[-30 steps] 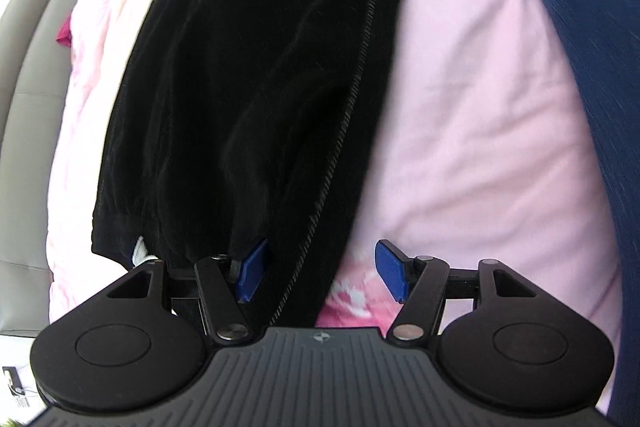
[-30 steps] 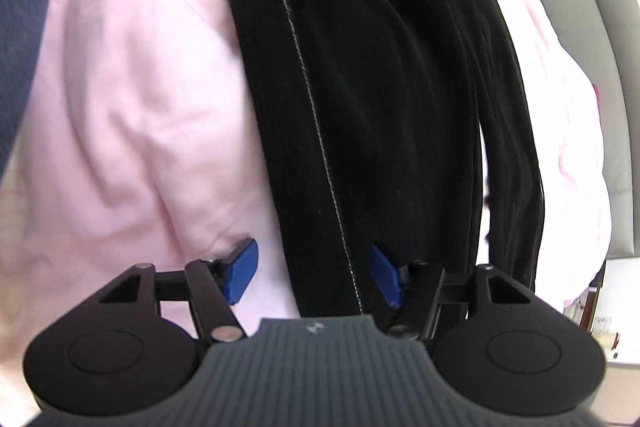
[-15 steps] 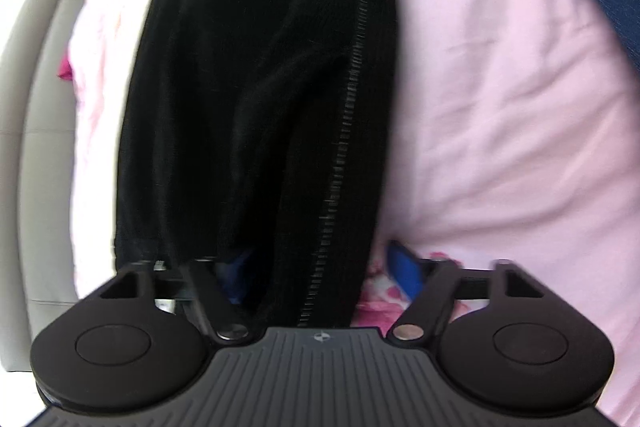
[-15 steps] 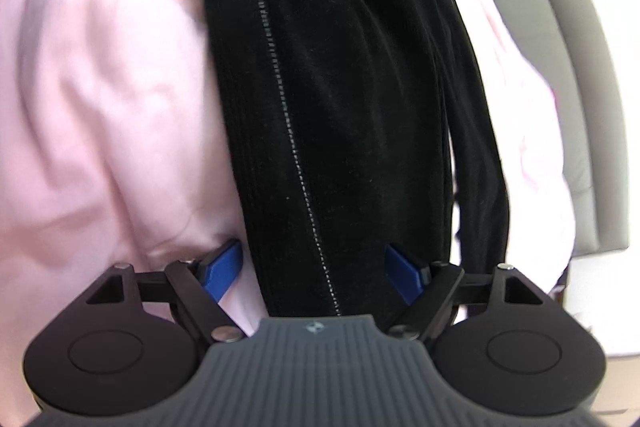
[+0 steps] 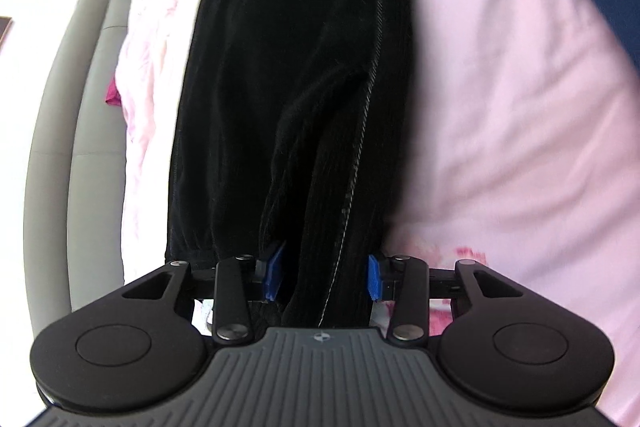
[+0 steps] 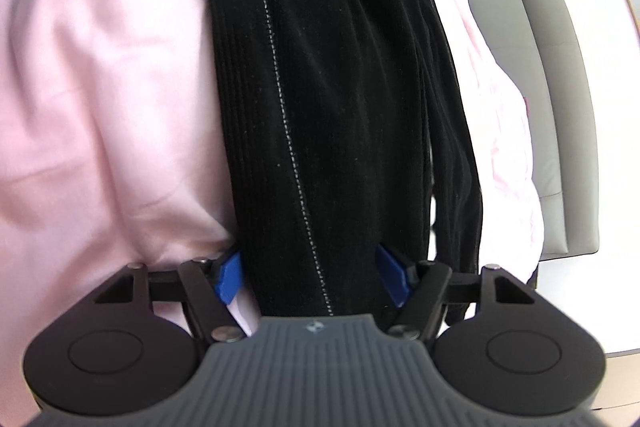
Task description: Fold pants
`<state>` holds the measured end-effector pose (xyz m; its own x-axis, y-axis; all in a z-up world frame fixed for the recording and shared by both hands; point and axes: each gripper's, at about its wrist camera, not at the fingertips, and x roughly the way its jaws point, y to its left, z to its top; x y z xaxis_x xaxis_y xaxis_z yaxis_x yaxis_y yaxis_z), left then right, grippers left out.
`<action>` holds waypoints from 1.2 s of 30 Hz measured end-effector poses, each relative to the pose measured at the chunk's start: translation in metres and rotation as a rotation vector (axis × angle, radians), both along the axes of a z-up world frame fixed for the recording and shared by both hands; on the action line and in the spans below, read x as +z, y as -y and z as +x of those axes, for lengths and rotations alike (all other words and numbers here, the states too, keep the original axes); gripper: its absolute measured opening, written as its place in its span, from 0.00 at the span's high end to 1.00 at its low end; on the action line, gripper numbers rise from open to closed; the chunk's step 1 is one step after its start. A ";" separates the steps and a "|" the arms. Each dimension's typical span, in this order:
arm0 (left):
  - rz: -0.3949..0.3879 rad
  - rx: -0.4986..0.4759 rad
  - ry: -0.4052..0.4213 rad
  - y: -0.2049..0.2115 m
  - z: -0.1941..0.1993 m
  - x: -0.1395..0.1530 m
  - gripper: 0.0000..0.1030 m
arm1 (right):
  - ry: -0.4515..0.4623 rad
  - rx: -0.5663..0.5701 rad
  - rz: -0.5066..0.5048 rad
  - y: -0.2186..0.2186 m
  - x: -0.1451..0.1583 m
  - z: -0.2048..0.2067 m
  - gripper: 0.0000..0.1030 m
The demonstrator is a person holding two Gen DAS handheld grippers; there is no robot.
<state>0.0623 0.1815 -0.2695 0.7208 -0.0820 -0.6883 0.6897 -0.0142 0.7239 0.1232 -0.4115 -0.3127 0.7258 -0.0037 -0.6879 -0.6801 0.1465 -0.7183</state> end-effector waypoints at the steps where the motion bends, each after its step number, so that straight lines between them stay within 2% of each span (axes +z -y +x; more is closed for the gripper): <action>1: 0.019 0.012 -0.002 0.002 0.002 -0.004 0.52 | -0.001 0.000 0.001 0.000 0.001 0.001 0.42; 4: 0.010 0.077 -0.029 0.009 0.012 -0.005 0.65 | -0.025 0.000 -0.001 -0.001 -0.001 0.004 0.57; 6: -0.005 0.088 -0.034 0.010 0.016 0.003 0.72 | -0.041 0.003 -0.010 0.004 -0.002 0.002 0.75; 7: -0.015 0.088 -0.031 0.009 0.017 0.007 0.75 | -0.041 -0.001 -0.011 0.004 0.000 0.000 0.77; 9: -0.044 0.089 -0.028 0.008 0.019 0.020 0.81 | -0.042 -0.032 0.009 0.006 0.005 0.000 0.87; 12: -0.102 0.101 -0.008 0.008 0.023 0.044 0.82 | -0.027 -0.070 0.050 0.003 0.018 0.003 0.91; 16: -0.135 0.094 0.012 0.009 0.030 0.065 0.82 | 0.008 -0.084 0.088 0.005 0.042 0.009 0.93; 21: -0.233 0.143 0.021 0.008 0.053 0.094 0.83 | 0.084 -0.098 0.109 0.009 0.073 0.021 0.99; 25: -0.285 0.179 0.038 0.006 0.072 0.113 0.83 | 0.150 -0.129 0.147 0.017 0.102 0.036 0.98; 28: -0.315 0.196 0.024 0.006 0.089 0.121 0.83 | 0.154 -0.132 0.139 0.018 0.110 0.042 0.99; 32: -0.355 0.216 0.003 0.003 0.108 0.129 0.83 | 0.156 -0.130 0.129 0.021 0.114 0.070 0.99; 36: -0.387 0.249 0.000 0.000 0.143 0.138 0.82 | 0.188 -0.127 0.113 0.030 0.126 0.118 0.99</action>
